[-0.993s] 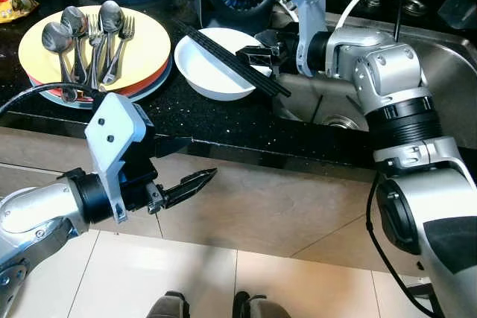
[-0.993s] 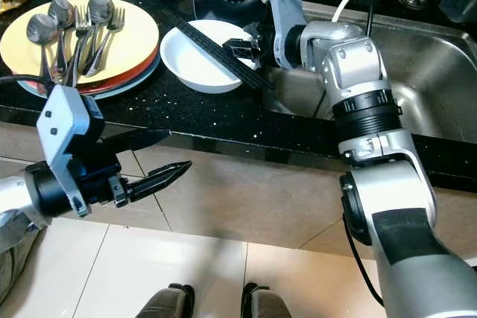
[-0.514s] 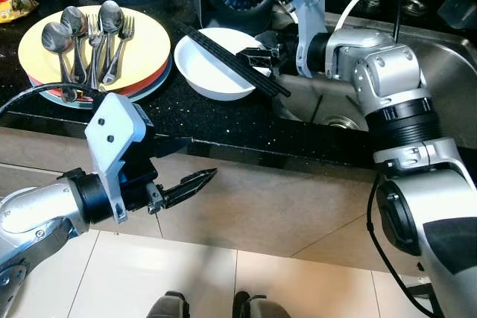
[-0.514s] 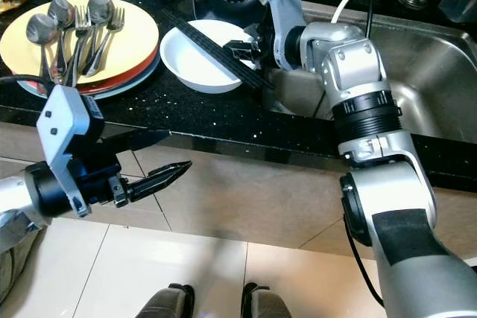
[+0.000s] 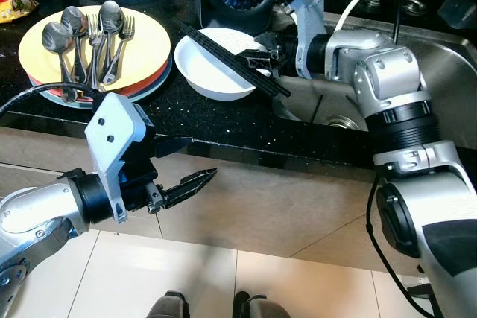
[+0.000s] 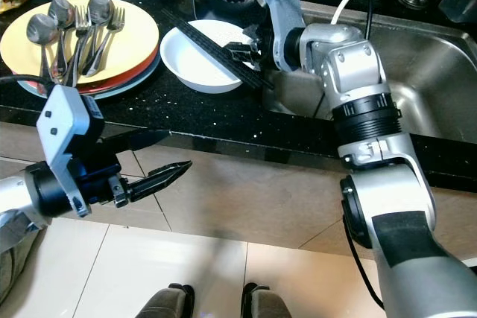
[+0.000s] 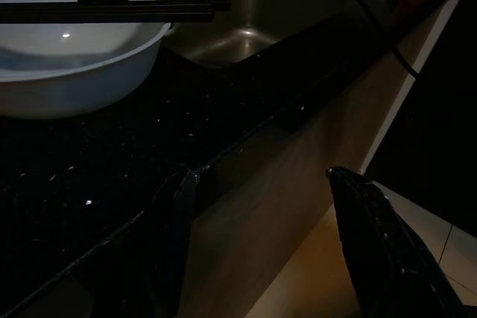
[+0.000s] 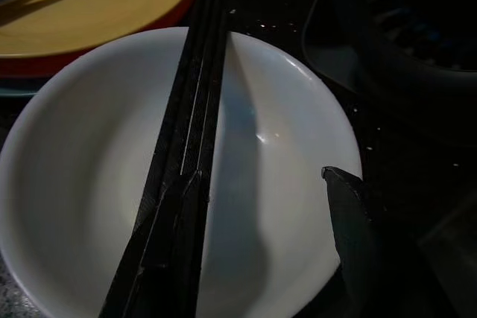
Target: Kitchen organization
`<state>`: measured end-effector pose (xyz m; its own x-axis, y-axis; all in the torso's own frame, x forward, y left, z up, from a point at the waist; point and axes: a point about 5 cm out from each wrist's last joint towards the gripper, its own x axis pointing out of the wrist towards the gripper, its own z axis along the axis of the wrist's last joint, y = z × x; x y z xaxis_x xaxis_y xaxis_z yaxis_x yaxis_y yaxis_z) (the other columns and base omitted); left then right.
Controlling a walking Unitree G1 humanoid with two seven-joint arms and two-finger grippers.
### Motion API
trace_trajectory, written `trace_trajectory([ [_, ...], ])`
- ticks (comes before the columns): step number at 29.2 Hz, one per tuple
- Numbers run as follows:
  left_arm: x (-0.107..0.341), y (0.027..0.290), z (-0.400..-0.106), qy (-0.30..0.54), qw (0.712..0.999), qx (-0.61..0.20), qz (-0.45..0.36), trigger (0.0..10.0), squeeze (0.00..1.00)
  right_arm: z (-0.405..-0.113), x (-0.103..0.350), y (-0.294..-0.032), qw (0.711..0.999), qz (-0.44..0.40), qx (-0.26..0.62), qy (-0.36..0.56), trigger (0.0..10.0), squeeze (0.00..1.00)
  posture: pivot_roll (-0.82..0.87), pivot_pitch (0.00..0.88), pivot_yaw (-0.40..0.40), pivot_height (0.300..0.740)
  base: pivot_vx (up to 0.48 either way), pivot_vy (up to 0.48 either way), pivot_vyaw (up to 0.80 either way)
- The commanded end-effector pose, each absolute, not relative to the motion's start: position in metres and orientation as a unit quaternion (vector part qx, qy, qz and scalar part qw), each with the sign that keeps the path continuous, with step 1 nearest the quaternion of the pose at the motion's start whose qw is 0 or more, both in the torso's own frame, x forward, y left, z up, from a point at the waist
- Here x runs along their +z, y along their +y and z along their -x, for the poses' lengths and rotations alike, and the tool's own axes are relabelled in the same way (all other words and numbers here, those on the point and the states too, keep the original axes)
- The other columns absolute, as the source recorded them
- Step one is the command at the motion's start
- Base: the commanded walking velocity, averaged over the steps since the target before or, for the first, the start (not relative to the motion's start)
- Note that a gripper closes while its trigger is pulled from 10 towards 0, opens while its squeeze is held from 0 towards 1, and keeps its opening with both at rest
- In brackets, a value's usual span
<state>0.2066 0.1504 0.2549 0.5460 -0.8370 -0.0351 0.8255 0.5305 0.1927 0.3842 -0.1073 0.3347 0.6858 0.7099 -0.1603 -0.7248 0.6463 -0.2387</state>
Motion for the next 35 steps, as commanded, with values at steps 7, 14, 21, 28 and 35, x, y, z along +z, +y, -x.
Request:
trace_trajectory([
  [7, 0.254, 0.145, -0.203, -0.035, 0.868, -0.488, -0.086, 10.0, 0.0, -0.386, 0.329, -0.112, 0.91, 0.189, 0.369, 0.031, 10.0, 0.0, 0.12, 0.19, -0.109, 0.74, 0.0, 0.0, 0.0],
  [14, 0.253, 0.145, -0.203, -0.035, 0.868, -0.488, -0.086, 10.0, 0.0, -0.388, 0.331, -0.114, 0.912, 0.214, 0.349, 0.02, 10.0, 0.0, 0.12, 0.188, -0.111, 0.74, 0.0, 0.0, 0.0],
  [21, 0.253, 0.144, -0.204, -0.035, 0.868, -0.489, -0.085, 10.0, 0.0, -0.38, 0.33, -0.104, 0.893, 0.214, 0.396, 0.011, 10.0, 0.0, 0.12, 0.184, -0.114, 0.74, 0.0, 0.0, 0.0],
  [28, 0.253, 0.144, -0.204, -0.036, 0.867, -0.489, -0.085, 10.0, 0.0, -0.376, 0.327, -0.098, 0.884, 0.209, 0.418, 0.015, 10.0, 0.0, 0.12, 0.181, -0.115, 0.74, 0.0, 0.0, 0.0],
  [35, 0.253, 0.144, -0.204, -0.037, 0.868, -0.489, -0.084, 10.0, 0.0, -0.377, 0.328, -0.098, 0.886, 0.208, 0.414, 0.015, 10.0, 0.0, 0.12, 0.183, -0.116, 0.74, 0.0, 0.0, 0.0],
])
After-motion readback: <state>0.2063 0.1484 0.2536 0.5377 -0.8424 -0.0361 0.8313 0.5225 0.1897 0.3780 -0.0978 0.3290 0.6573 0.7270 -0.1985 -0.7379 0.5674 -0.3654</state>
